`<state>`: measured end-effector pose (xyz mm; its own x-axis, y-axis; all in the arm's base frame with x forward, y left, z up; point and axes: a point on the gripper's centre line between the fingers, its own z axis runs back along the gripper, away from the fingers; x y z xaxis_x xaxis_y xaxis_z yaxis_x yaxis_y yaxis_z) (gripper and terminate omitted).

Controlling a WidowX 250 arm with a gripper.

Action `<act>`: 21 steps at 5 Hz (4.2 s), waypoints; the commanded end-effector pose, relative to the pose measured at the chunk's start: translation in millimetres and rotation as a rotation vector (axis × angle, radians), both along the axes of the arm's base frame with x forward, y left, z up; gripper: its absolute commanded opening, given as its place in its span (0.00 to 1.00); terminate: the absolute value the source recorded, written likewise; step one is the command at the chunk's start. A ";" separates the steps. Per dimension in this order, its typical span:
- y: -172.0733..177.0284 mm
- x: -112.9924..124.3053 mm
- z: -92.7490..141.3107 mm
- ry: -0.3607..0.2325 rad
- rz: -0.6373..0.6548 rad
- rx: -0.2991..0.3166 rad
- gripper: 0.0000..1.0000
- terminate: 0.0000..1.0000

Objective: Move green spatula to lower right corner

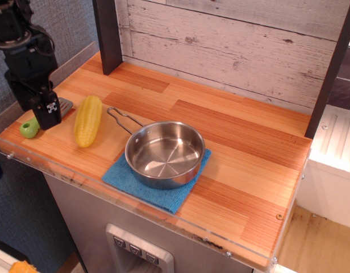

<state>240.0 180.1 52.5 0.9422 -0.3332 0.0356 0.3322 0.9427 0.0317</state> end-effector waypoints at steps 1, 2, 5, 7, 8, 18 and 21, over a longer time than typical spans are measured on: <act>19.2 8.5 0.5 -0.006 0.046 0.032 1.00 0.00; 25.3 10.4 5.7 -0.009 0.073 0.050 1.00 0.00; 27.5 13.1 -33.8 0.120 0.101 0.073 1.00 0.00; 21.6 13.2 -31.7 0.082 0.149 0.116 0.00 0.00; 18.0 10.7 -25.7 0.074 0.189 0.135 0.00 0.00; -319.0 34.8 29.8 -0.159 0.239 -0.004 0.00 0.00; -294.1 19.5 -14.9 -0.023 0.314 -0.018 0.00 0.00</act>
